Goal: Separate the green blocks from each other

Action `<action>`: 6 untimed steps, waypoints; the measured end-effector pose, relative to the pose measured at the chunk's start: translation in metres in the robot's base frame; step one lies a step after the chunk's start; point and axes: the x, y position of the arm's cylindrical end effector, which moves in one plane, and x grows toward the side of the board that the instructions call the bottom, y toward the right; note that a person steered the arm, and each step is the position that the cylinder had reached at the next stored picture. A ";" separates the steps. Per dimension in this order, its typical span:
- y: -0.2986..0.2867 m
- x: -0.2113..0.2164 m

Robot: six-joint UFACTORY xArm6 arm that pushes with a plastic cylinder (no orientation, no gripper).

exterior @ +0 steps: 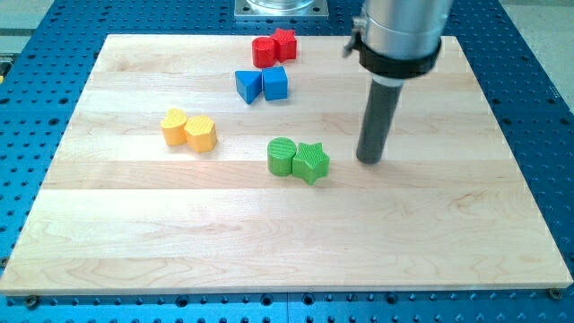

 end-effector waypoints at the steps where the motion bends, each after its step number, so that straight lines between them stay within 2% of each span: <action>1: -0.016 0.001; 2: -0.020 0.039; 3: -0.058 0.059; 5: -0.102 -0.024; 6: -0.066 -0.039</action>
